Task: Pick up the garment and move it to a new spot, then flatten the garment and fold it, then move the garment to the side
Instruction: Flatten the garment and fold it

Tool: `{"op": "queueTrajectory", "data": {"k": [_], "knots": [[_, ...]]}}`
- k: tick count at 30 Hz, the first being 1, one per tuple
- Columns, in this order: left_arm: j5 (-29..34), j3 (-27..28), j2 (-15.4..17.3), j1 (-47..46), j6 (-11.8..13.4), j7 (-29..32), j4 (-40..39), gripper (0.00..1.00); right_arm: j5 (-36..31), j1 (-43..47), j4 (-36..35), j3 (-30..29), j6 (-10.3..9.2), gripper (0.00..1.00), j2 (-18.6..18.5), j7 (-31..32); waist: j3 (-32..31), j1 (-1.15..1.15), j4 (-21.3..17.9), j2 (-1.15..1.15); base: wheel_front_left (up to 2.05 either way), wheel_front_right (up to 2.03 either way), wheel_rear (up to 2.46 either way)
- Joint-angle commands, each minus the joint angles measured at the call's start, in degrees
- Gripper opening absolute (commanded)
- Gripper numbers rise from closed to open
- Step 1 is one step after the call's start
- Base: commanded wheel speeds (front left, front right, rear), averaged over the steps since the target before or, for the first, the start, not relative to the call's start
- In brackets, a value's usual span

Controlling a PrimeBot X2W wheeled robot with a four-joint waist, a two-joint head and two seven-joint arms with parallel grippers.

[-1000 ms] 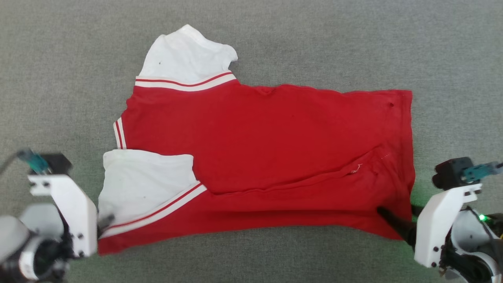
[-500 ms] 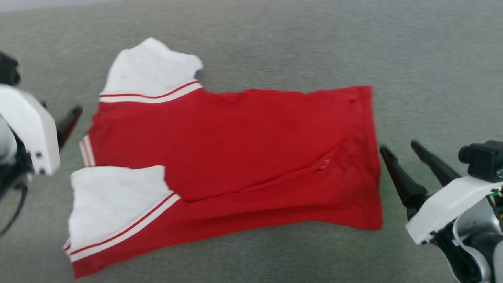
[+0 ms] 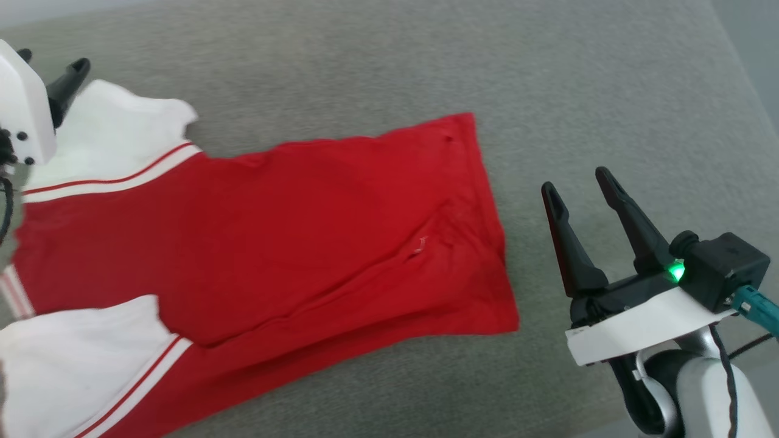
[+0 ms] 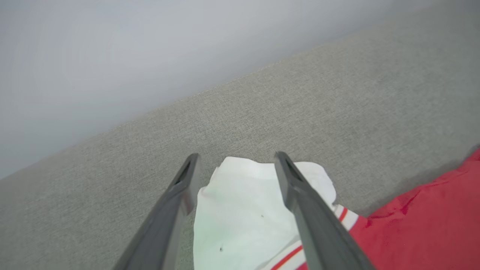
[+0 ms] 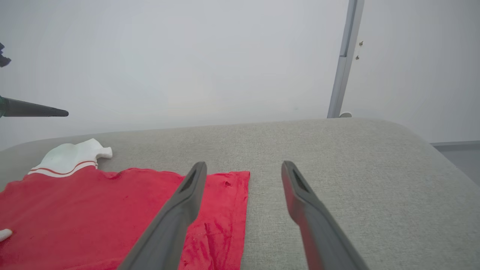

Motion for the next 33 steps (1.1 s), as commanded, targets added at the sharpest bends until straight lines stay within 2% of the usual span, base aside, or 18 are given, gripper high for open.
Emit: {"op": "queueTrajectory", "data": {"k": [1,5,11,15,21,22,27,28,29,30,33], "knots": [[0.85,-0.16,-0.61,-1.46,-1.29,0.35,2.53,1.0,-0.58,-0.72,0.69,0.34,0.01,1.0,0.47,-1.73,1.58,0.0,-2.26,0.0,0.0,0.0,0.0],[1.17,-1.25,-2.11,-4.16,-4.75,2.52,10.11,1.0,-1.2,-1.44,1.85,0.94,0.0,1.0,1.08,-6.55,2.99,0.0,-4.4,0.0,0.0,0.0,0.0],[0.05,-2.09,-3.66,-6.33,-6.66,7.14,19.54,1.0,-0.73,-1.27,2.91,0.41,0.0,1.0,1.75,-11.16,4.57,0.0,-6.5,0.0,0.0,0.0,0.0],[0.2,-3.26,-4.16,-6.92,-6.74,10.99,23.89,1.0,-0.28,-0.82,3.46,-0.31,0.01,1.0,1.87,-12.04,5.1,0.0,-6.9,0.0,0.0,0.0,0.0],[0.12,-5.03,-5.36,-5.84,-5.51,16.37,28.84,1.0,0.77,-1.23,4.24,0.38,0.01,1.0,1.9,-9.98,5.86,0.0,-6.49,0.0,0.0,0.0,0.0],[0.68,-6.18,-5.83,-5.69,-4.6,19.29,30.36,0.98,0.98,-1.65,4.18,0.59,0.0,1.0,1.83,-8.91,6.07,0.0,-6.15,0.0,0.0,0.0,0.0],[1.92,-7.69,-6.56,-7.67,-3.0,25.01,31.91,1.0,1.56,-2.23,3.66,1.01,0.01,1.0,1.83,-6.64,6.47,0.0,-5.47,0.0,0.0,0.0,0.0],[1.73,-7.59,-6.77,-8.19,-2.52,25.54,32.08,0.93,1.77,-2.35,3.59,1.11,0.01,1.0,1.83,-6.21,6.56,0.0,-5.38,0.0,0.0,0.0,0.0],[1.78,-8.02,-7.05,-8.36,-2.93,26.69,32.06,0.22,1.86,-2.53,3.5,1.24,0.01,1.0,1.84,-5.84,6.63,0.0,-5.31,0.0,0.0,0.0,0.0],[2.05,-8.31,-7.18,-8.51,-2.94,27.4,32.07,0.0,2.42,-2.62,3.53,1.31,0.01,1.0,1.83,-5.19,6.72,0.0,-5.26,0.0,0.0,0.0,0.0],[2.29,-8.61,-7.86,-9.28,-2.65,28.19,31.89,0.0,3.21,-3.38,3.56,1.86,0.01,1.0,1.85,-2.9,7.03,0.0,-5.03,0.0,0.0,0.0,0.0]]}}
